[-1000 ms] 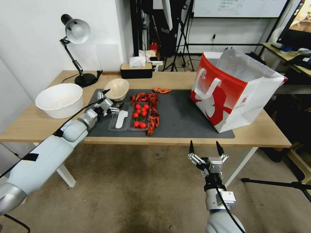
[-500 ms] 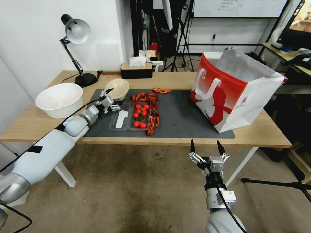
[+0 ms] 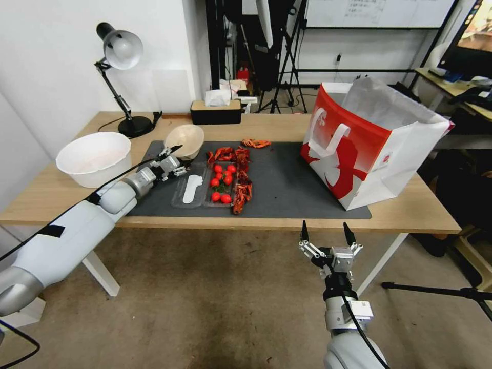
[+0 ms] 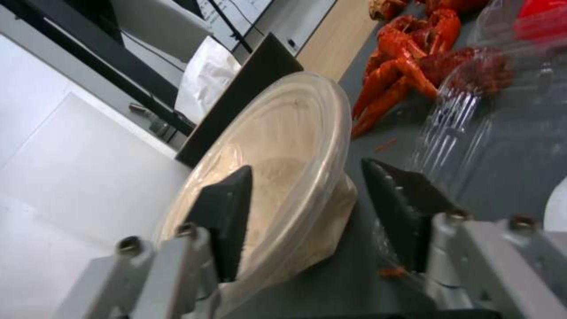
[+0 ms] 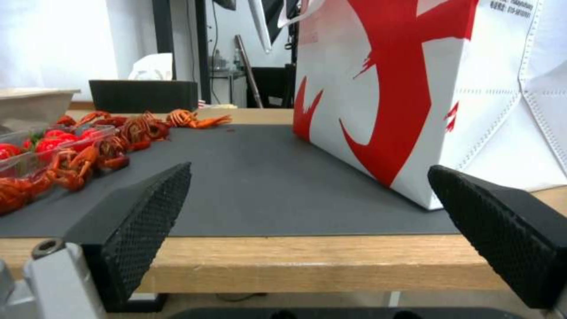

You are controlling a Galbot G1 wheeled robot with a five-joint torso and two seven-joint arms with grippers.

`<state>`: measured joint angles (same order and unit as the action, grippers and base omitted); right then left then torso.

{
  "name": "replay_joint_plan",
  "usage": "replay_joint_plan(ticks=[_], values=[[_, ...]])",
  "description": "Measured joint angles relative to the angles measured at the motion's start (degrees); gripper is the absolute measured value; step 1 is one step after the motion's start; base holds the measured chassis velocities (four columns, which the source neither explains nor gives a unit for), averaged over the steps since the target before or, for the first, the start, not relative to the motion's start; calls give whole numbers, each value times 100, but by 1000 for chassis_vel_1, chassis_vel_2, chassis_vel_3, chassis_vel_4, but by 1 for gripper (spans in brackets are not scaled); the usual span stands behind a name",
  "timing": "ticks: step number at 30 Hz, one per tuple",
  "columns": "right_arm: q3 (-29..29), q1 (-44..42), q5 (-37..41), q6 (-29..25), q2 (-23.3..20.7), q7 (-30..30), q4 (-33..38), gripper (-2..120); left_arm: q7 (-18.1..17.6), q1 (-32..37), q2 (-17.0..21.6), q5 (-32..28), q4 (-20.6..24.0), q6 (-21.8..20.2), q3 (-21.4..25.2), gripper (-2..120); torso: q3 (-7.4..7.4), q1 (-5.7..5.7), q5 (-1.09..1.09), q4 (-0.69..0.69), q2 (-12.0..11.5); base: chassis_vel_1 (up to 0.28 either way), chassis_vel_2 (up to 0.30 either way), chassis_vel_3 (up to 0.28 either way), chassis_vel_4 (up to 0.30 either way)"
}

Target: Pick up the trash from the table and place it into the takeout bag.

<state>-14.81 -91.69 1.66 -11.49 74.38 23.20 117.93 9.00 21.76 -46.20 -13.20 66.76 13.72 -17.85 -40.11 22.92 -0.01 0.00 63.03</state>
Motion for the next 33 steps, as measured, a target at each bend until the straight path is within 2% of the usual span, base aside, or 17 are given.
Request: replay_joint_plan(ticks=[1, 3, 5, 7, 10, 14, 23, 28, 30, 33], values=[[0, 2, 1, -1, 4, 0, -1, 100, 13, -14, 10, 2, -8, 0, -16, 39, 0, 0, 0, 0, 0, 0, 0, 0, 0], [0, 4, 1, -1, 7, 0, -2, 100, 20, -23, 16, 3, -12, 1, -28, 38, 0, 0, 0, 0, 0, 0, 0, 0, 0], [6, 6, 1, -7, 23, 1, -18, 100, 42, -47, 42, 5, -29, 3, -64, 27, 0, 0, 0, 0, 0, 0, 0, 0, 0], [7, 7, 1, -9, 25, 1, -22, 100, 49, -50, 46, 6, -34, 4, -69, 23, 0, 0, 0, 0, 0, 0, 0, 0, 0], [9, 10, 1, -15, 26, 1, -28, 100, 84, -79, 59, 8, -69, 18, -97, 9, 0, 0, 0, 0, 0, 0, 0, 0, 0], [10, 13, 1, -16, 27, 1, -29, 100, 137, -125, 66, 10, -96, 30, -131, 0, 0, 0, 0, 0, 0, 0, 0, 0, 0], [10, 11, 1, -17, 43, 0, -29, 100, 324, -308, 14, -28, -90, 230, -190, 0, 0, 0, 0, 0, 0, 0, 0, 0, 0], [11, 11, -7, -17, 54, -1, -25, 100, 321, -861, -169, -446, 331, 253, -413, 0, 1, 0, 1, 0, 0, 0, 0, 0, 0], [11, 4, -15, -16, 61, -1, -20, 100, 303, -1386, -357, -742, 617, 115, -700, 0, 0, 0, 2, -1, 0, 0, 0, 0, 0], [9, -2, -22, -15, 71, -1, -20, 100, 285, -1749, -546, -972, 818, -4, -930, 0, 0, 0, 3, 0, 0, 0, 0, 0, 0]])
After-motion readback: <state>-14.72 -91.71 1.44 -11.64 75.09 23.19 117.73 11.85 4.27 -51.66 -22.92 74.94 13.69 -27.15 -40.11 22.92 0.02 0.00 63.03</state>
